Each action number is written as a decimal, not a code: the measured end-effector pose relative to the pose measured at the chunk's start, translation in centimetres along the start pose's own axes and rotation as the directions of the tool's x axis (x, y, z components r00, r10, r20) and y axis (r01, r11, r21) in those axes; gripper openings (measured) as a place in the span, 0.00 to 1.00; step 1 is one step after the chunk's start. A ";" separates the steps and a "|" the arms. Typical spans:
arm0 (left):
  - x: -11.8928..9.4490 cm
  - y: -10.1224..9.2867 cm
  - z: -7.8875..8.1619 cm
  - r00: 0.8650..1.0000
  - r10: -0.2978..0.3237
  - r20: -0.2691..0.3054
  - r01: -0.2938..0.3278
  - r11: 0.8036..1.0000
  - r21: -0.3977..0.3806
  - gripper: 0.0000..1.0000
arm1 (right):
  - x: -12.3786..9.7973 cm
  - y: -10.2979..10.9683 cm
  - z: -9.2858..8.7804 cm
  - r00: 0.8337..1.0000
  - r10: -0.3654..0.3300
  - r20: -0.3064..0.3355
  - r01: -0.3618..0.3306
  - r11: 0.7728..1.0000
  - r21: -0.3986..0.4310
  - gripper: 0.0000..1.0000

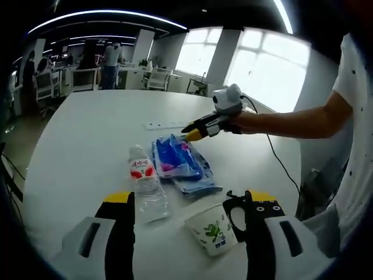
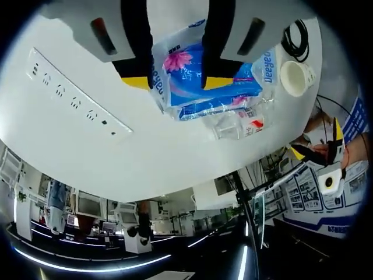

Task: Arrange the tabletop items into an orderly group along one side of the table until the central work area is clear of visible clutter.

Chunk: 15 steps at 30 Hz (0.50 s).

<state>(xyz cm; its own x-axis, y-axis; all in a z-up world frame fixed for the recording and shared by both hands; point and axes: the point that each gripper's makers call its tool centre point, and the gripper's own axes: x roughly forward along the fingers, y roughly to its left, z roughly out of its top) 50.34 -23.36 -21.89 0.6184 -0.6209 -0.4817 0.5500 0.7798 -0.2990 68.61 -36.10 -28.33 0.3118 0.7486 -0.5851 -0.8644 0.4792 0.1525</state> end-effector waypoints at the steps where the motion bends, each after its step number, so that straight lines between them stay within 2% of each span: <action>1: 0.0 0.0 0.0 1.000 0.000 0.002 0.000 1.000 -0.002 0.78 | 0.1 0.0 0.0 1.000 0.001 0.000 -0.001 1.000 -0.001 0.28; 15: 0.4 0.3 -0.2 1.000 0.003 0.006 -0.003 1.000 -0.016 0.78 | 1.8 -0.5 -1.2 0.999 0.022 -0.034 -0.022 1.000 -0.006 0.20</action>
<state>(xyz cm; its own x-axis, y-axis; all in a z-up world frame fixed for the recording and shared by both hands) 50.59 -23.37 -22.35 0.6236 -0.6188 -0.4776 0.5388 0.7830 -0.3110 69.16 -35.56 -30.47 0.2791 0.7427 -0.6087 -0.8733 0.4598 0.1607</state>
